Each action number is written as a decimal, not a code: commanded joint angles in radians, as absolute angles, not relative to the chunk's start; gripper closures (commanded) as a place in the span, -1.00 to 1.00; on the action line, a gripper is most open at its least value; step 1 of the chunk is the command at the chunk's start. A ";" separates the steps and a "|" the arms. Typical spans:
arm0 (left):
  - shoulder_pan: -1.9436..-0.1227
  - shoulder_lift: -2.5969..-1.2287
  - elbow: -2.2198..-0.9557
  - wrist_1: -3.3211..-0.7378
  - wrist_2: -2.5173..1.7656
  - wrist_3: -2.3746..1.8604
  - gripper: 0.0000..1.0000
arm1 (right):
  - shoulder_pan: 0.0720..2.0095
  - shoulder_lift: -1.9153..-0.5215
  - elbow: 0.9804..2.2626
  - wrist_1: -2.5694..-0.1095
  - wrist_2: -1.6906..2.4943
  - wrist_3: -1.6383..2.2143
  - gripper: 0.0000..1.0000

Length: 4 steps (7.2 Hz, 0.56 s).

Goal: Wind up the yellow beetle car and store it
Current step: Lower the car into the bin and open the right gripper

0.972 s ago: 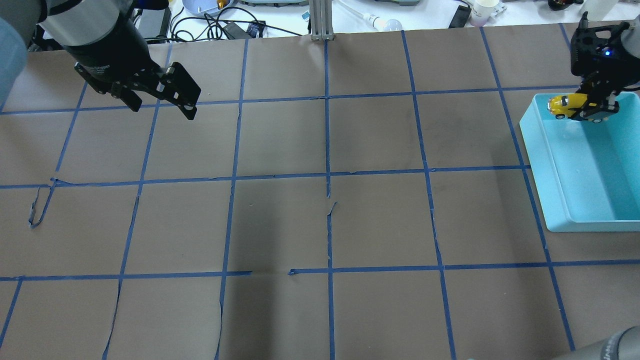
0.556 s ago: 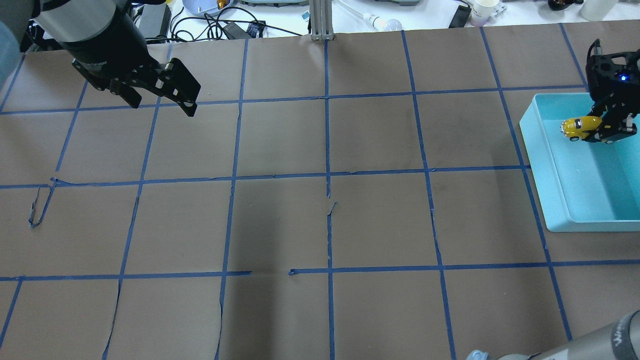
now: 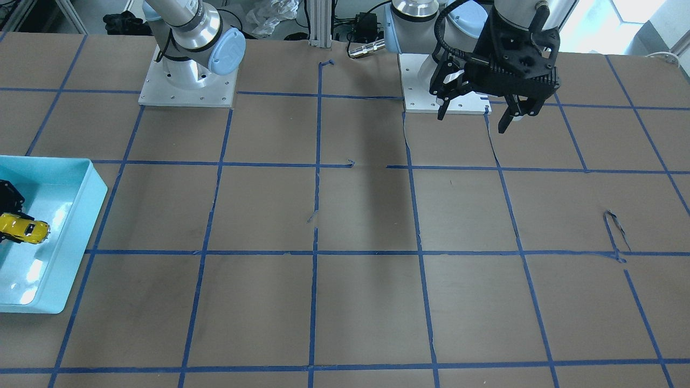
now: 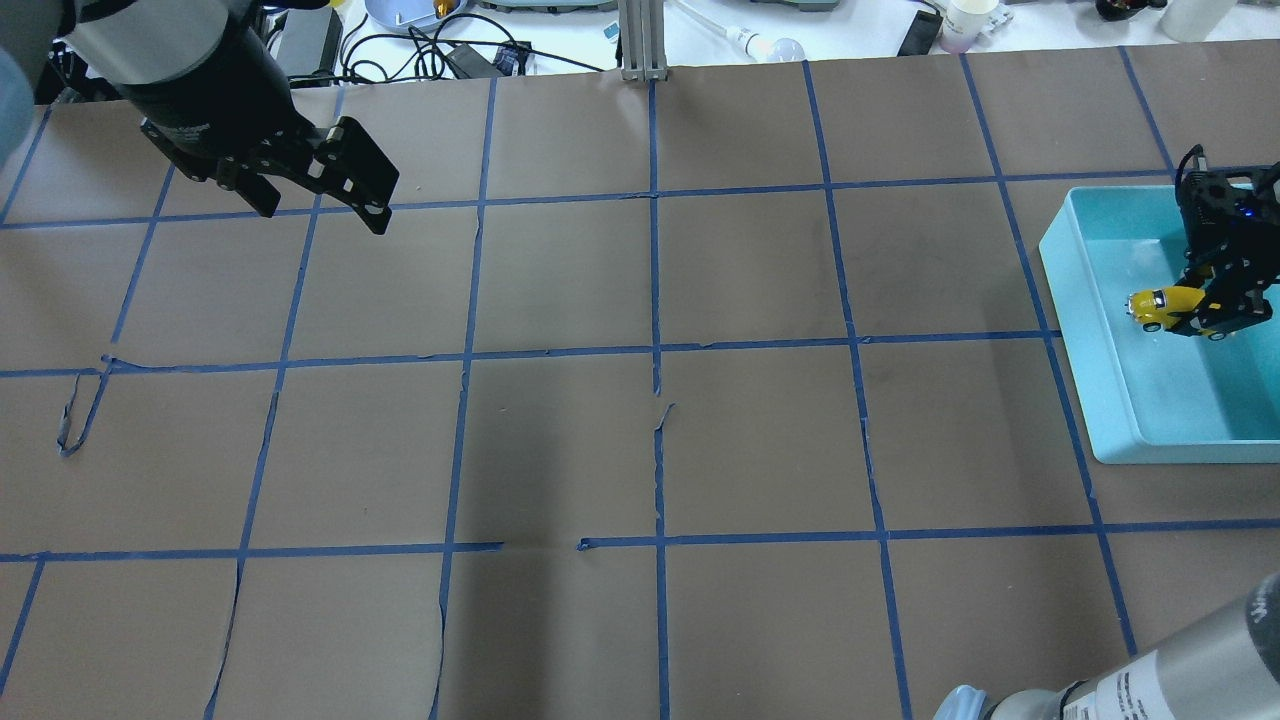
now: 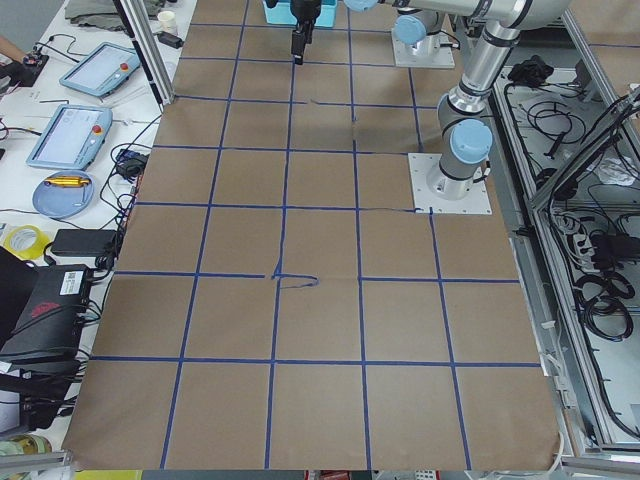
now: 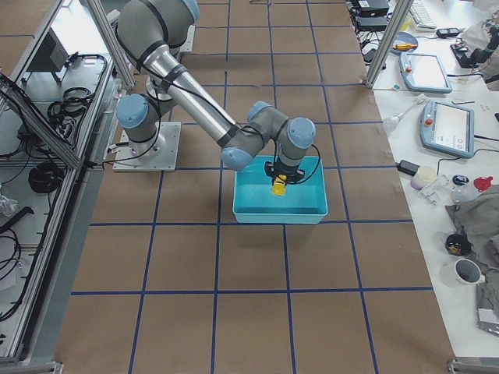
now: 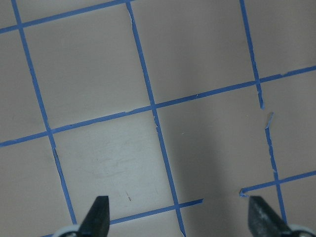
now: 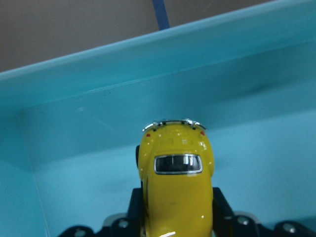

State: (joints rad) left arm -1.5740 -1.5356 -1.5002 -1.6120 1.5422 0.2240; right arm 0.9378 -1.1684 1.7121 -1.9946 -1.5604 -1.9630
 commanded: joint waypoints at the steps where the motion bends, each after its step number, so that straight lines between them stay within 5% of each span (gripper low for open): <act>1: -1.574 -1.536 -1.500 -1.612 1.542 0.224 -1.00 | 0.930 -1.141 1.712 -2.005 -1.566 -1.965 1.00; 2: -1.574 -1.536 -1.500 -1.612 1.542 0.224 -1.00 | 0.930 -1.143 1.712 -2.005 -1.566 -1.967 0.89; 3: -1.574 -1.536 -1.500 -1.612 1.542 0.224 -1.00 | 0.930 -1.143 1.712 -2.005 -1.551 -1.962 -0.41; 4: -1.574 -1.536 -1.502 -1.612 1.542 0.224 -1.00 | 0.930 -1.147 1.709 -2.003 -1.549 -1.948 -0.99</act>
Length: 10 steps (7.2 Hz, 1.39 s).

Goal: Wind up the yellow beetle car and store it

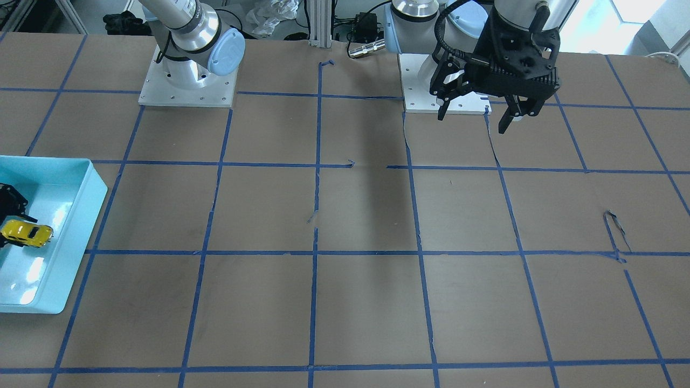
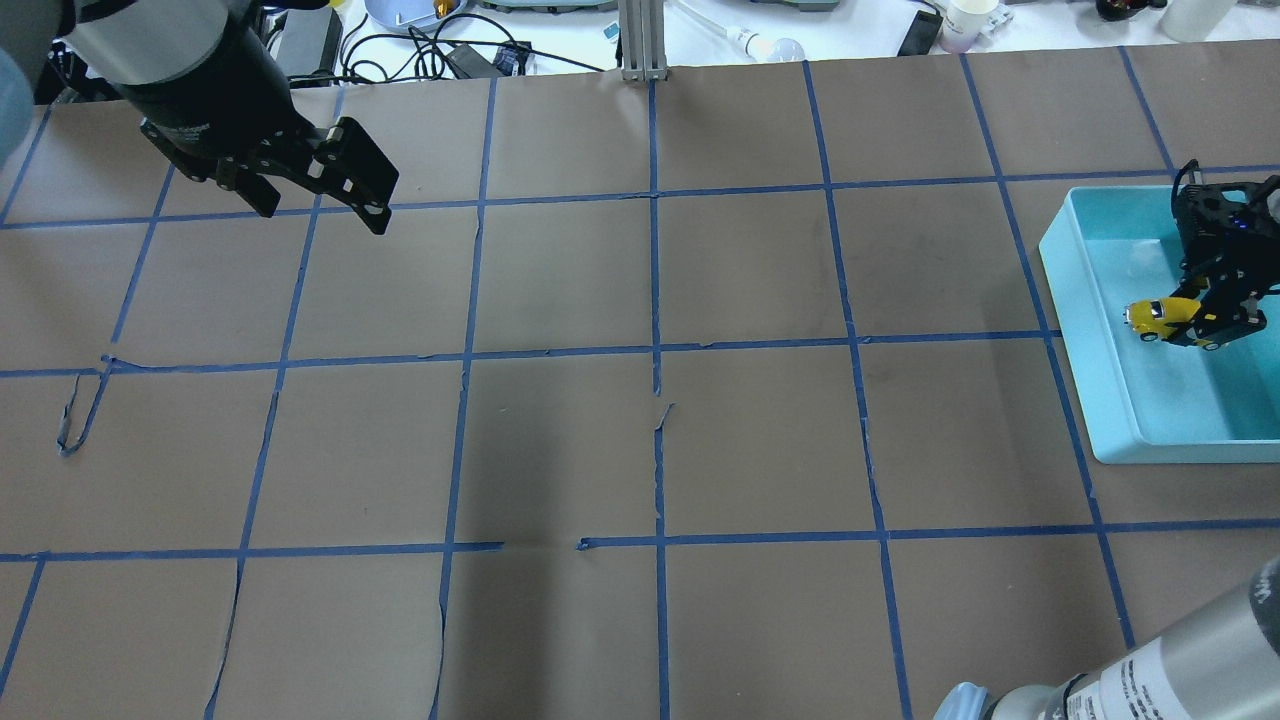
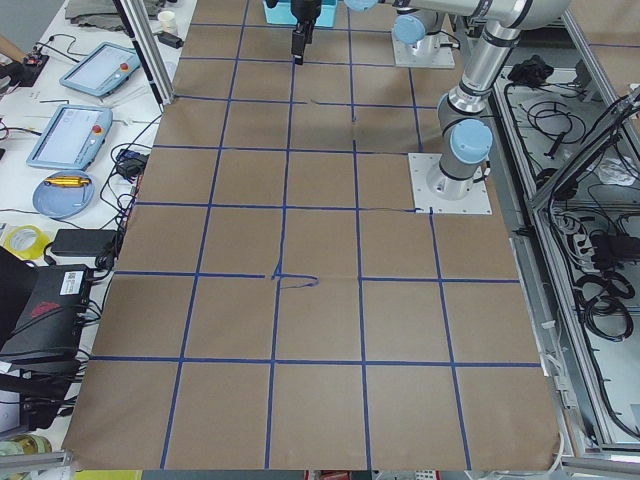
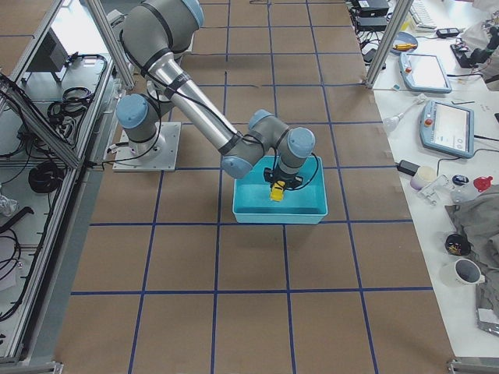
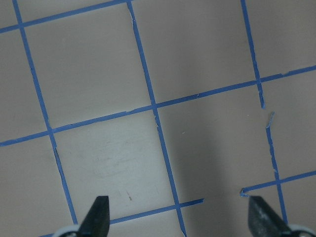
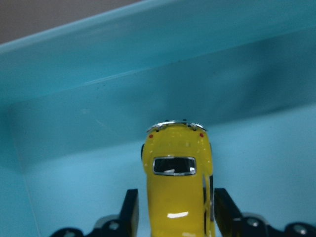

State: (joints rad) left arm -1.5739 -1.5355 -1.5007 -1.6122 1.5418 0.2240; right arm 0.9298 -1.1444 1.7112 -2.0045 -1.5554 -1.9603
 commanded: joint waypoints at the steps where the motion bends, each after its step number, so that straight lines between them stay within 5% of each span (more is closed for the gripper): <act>1: -1.574 -1.536 -1.502 -1.612 1.542 0.224 -1.00 | 0.930 -1.153 1.707 -2.002 -1.551 -1.886 -1.00; 4: -1.574 -1.536 -1.502 -1.612 1.542 0.224 -1.00 | 0.930 -1.291 1.703 -1.985 -1.574 -1.731 -1.00; 8: -1.574 -1.534 -1.502 -1.612 1.543 0.224 -1.00 | 1.006 -1.462 1.672 -1.714 -1.608 -0.715 -1.00; 10: -1.574 -1.534 -1.502 -1.612 1.540 0.224 -1.00 | 1.164 -1.509 1.669 -1.709 -1.614 -0.507 -1.00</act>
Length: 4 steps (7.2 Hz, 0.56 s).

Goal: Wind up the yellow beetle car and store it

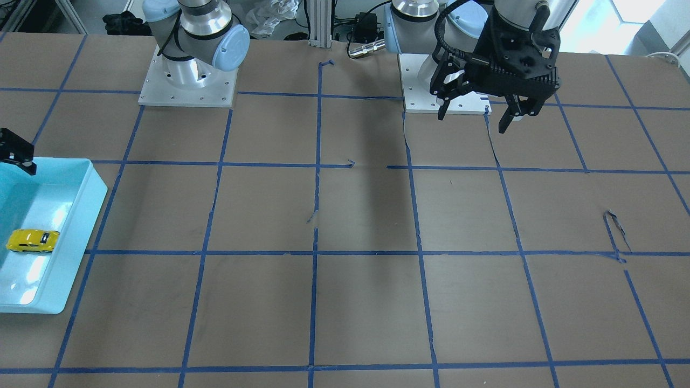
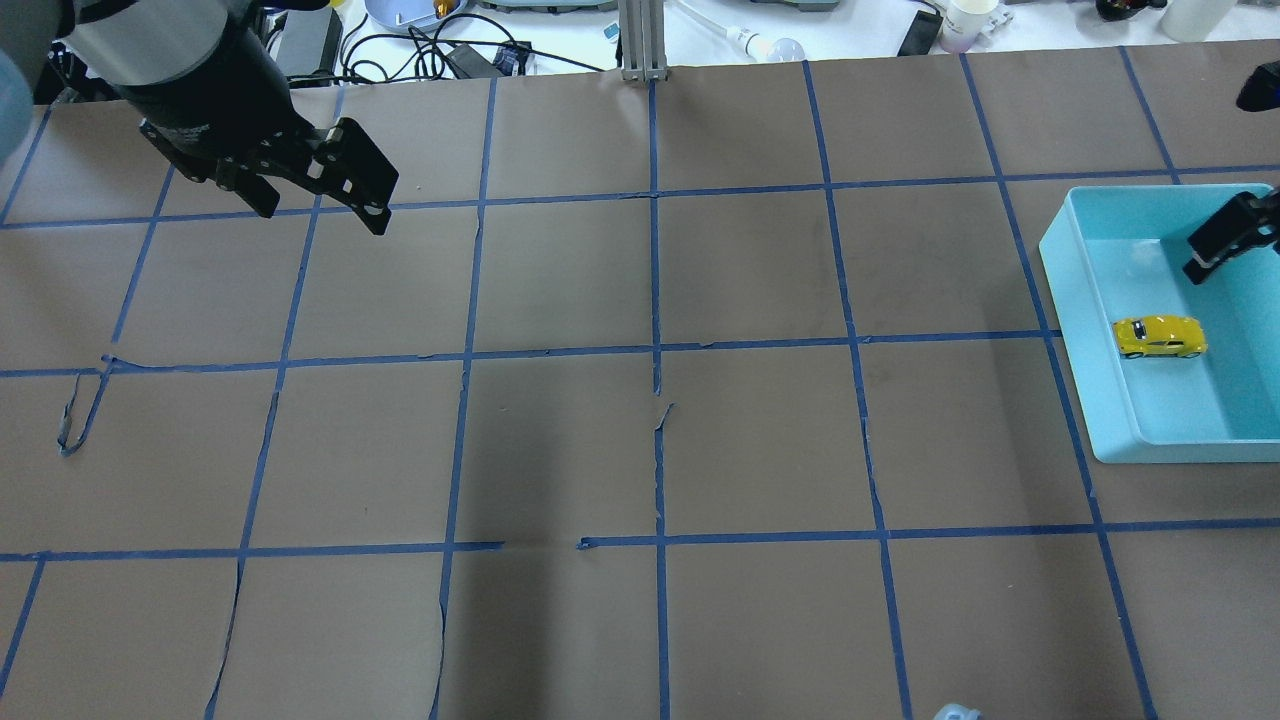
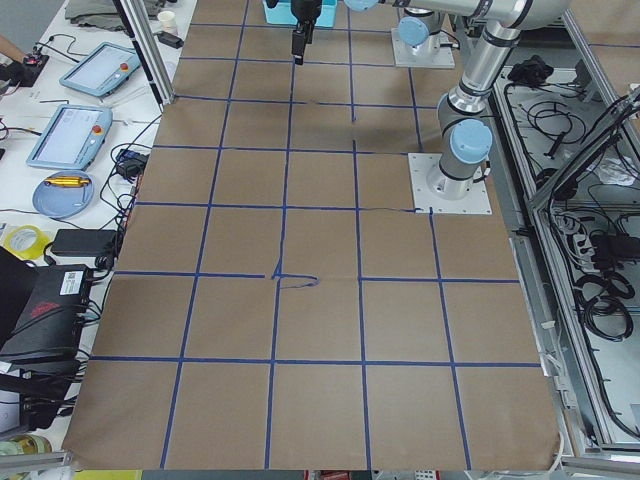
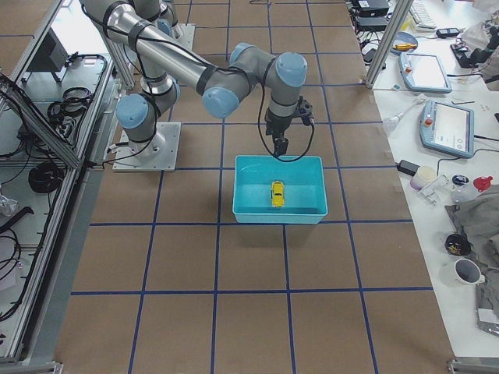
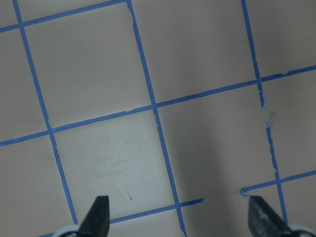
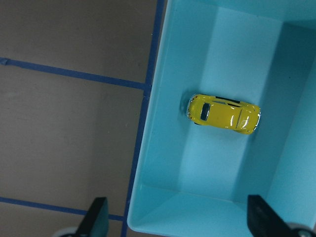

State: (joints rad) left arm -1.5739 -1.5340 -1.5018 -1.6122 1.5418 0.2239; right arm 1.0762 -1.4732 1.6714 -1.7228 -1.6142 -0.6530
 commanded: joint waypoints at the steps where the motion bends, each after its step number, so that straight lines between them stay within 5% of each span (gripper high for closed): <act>1: -1.574 -1.534 -1.502 -1.612 1.542 0.224 -1.00 | 1.214 -1.528 1.669 -1.707 -1.605 -0.449 -1.00; 4: -1.574 -1.534 -1.502 -1.612 1.536 0.224 -1.00 | 1.356 -1.534 1.669 -1.701 -1.598 -0.238 -1.00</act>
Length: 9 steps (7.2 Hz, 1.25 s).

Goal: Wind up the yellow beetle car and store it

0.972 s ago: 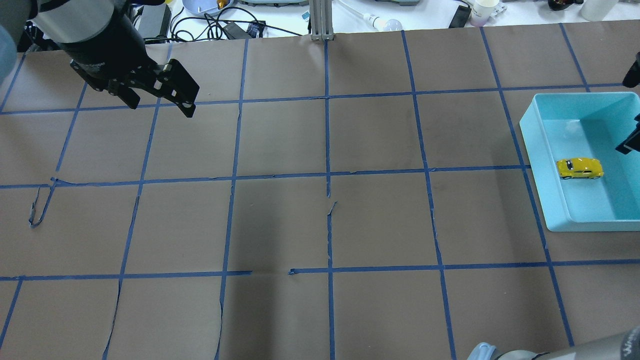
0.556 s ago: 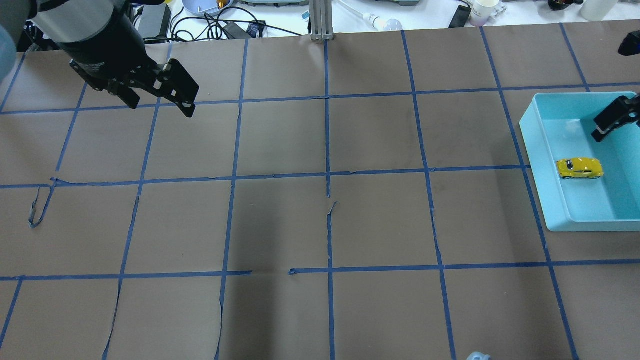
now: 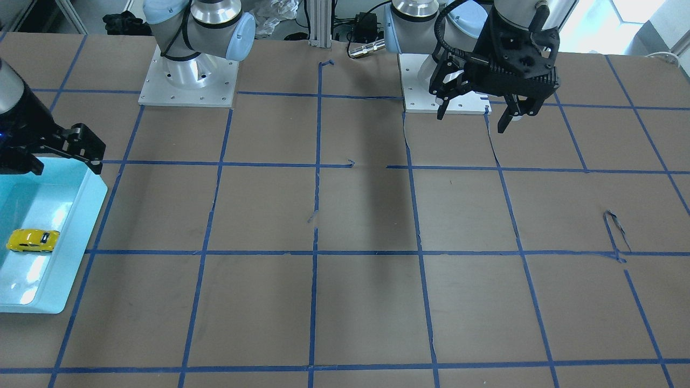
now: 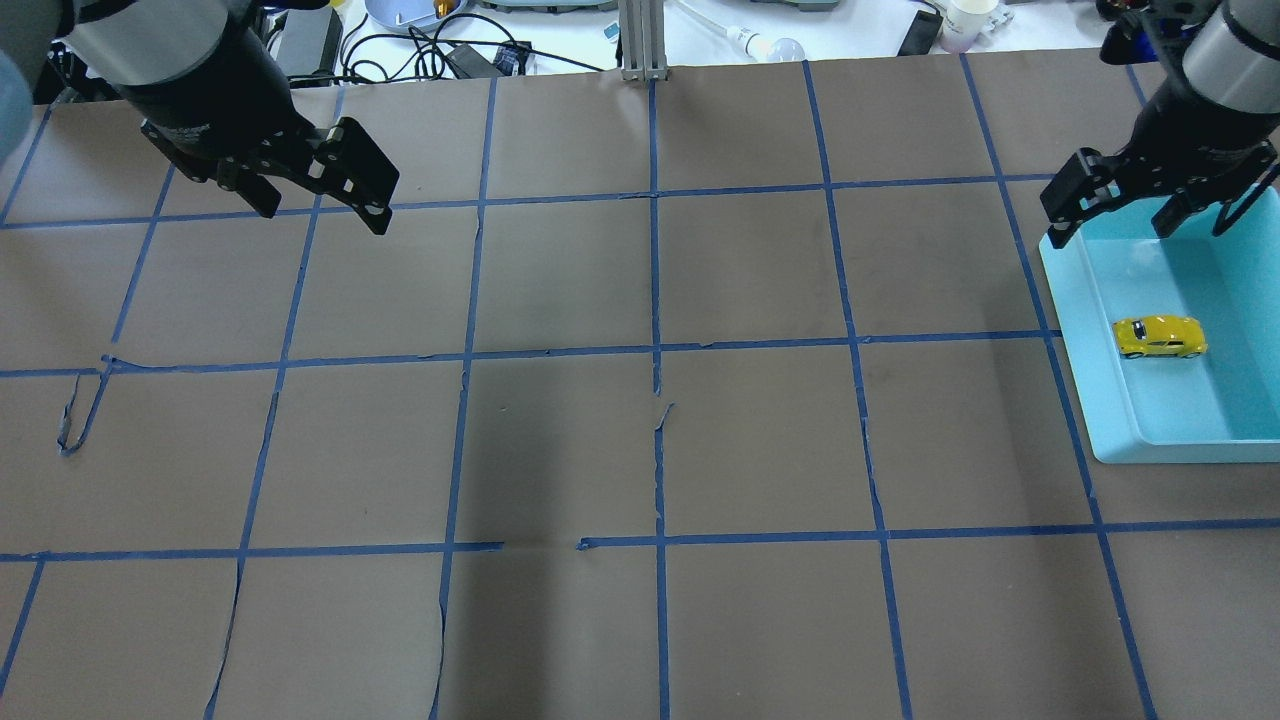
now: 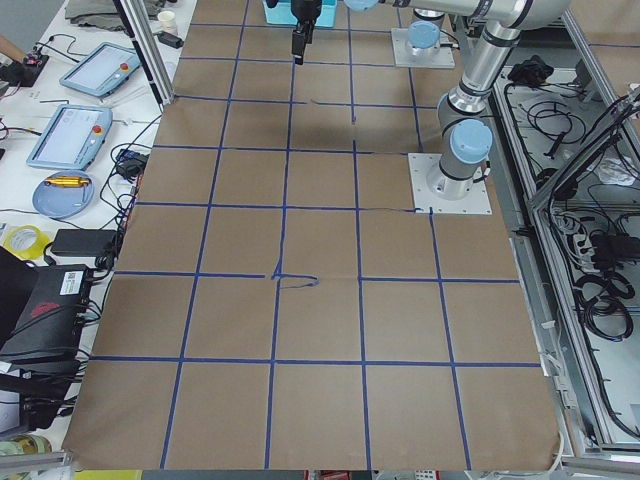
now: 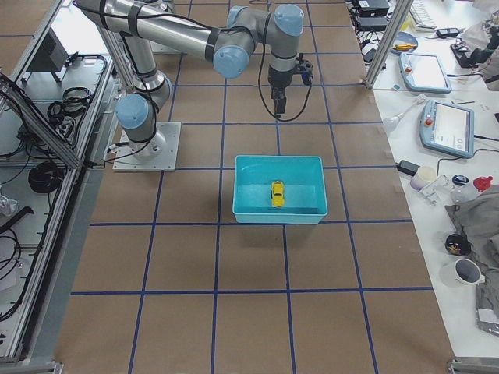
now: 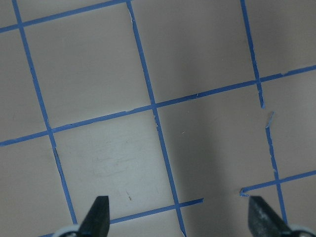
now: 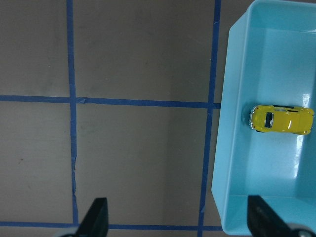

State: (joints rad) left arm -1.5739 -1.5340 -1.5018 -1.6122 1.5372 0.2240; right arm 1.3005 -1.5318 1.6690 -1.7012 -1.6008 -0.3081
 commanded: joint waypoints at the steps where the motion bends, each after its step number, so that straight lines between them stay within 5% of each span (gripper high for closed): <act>1: -1.574 -1.534 -1.502 -1.612 1.542 0.224 -1.00 | 1.389 -1.535 1.667 -1.700 -1.571 -0.156 -1.00; 9: -1.572 -1.534 -1.502 -1.612 1.542 0.224 -1.00 | 1.557 -1.577 1.608 -1.598 -1.543 0.016 -1.00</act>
